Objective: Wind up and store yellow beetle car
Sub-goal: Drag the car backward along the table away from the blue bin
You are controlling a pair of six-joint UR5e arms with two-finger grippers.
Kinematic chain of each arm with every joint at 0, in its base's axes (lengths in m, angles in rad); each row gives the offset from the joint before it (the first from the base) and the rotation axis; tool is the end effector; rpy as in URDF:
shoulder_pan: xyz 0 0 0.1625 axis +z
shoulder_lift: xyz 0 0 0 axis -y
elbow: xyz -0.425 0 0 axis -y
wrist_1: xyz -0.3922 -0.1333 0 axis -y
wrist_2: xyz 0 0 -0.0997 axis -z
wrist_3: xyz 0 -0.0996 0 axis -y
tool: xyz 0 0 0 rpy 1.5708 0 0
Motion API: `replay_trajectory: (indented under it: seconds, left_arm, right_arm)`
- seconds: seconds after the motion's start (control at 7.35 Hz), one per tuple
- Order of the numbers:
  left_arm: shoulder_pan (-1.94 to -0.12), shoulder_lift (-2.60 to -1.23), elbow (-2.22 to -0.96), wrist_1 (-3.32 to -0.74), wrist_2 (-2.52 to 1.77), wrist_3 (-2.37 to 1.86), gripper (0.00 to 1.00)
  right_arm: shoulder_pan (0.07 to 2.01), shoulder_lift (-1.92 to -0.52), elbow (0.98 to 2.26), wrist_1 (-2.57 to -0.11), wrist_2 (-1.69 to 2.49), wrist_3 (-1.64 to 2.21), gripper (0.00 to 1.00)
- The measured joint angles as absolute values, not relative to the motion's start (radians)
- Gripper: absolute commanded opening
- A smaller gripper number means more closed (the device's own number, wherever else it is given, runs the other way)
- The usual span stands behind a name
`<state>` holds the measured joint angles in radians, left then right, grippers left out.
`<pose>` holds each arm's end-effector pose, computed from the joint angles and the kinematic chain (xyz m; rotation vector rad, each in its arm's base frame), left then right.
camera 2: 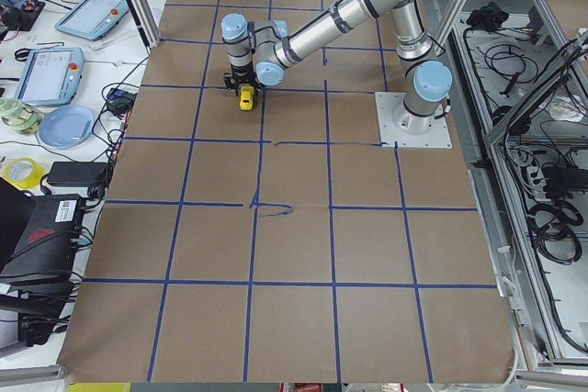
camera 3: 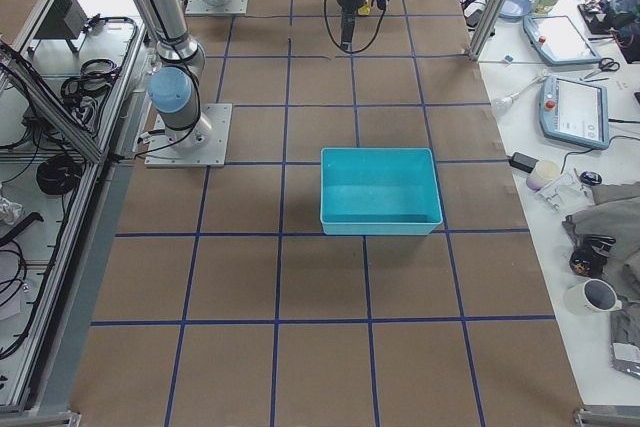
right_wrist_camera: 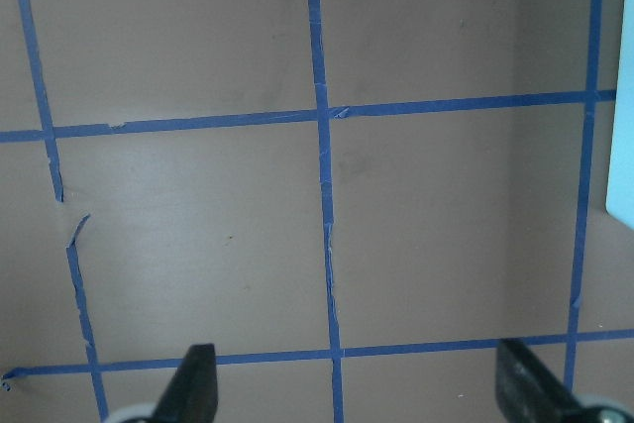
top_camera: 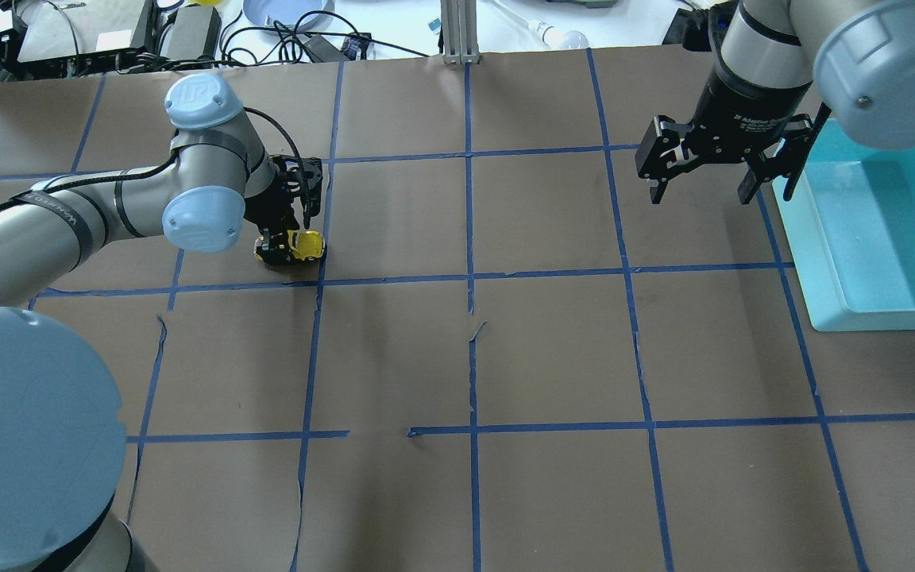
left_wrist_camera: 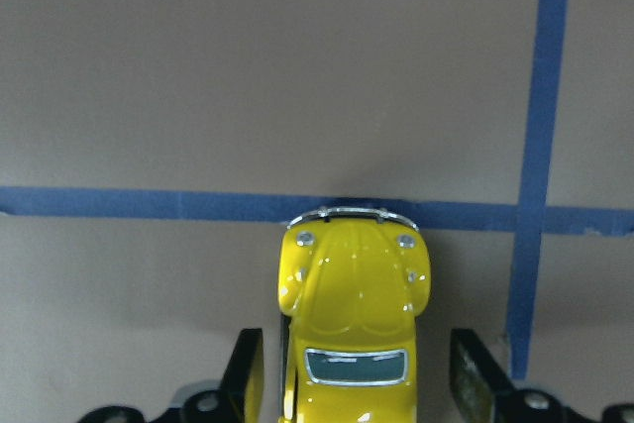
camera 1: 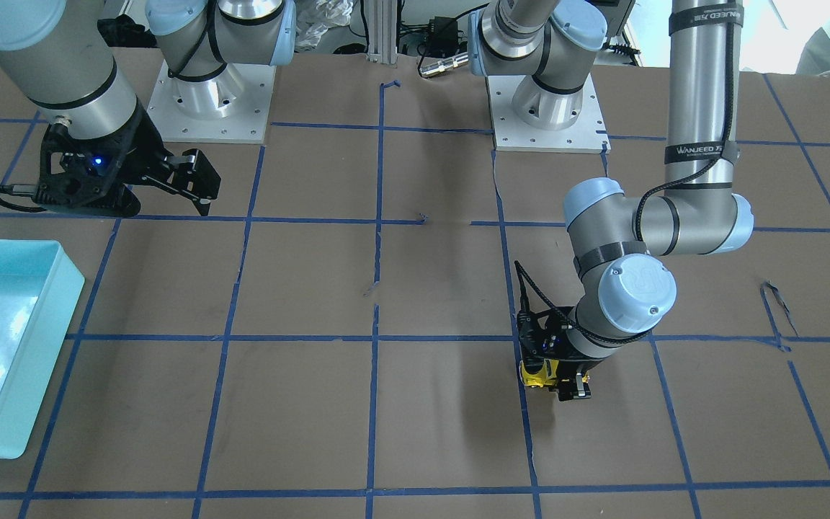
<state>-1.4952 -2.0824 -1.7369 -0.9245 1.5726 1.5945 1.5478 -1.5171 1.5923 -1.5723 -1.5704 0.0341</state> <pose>-0.0867 -0.6184 0.1845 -2.1478 -2.2621 -0.0350 0.1217 -0.5089 0.4508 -0.0896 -3.1382 -0.1157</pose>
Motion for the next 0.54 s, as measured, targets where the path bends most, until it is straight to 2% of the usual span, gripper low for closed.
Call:
replay_trajectory:
  seconds: [0.27,0.41,0.54]
  left_arm:
    - [-1.489,-2.081,-1.743,-0.922,1.572,1.597,0.47]
    - [-1.488,-2.081,-1.752,-0.916,1.574,1.598,0.34]
    - [-1.484,-2.079,-1.758,-0.909,1.575,1.600,0.34]
  right_arm:
    - [1.548,-1.519,1.595,-1.572,-1.571,0.035,1.00]
    - [1.548,-1.519,1.597,-1.572,-1.570,0.035,1.00]
    - [1.548,-1.520,1.598,-1.572,-1.570,0.035,1.00]
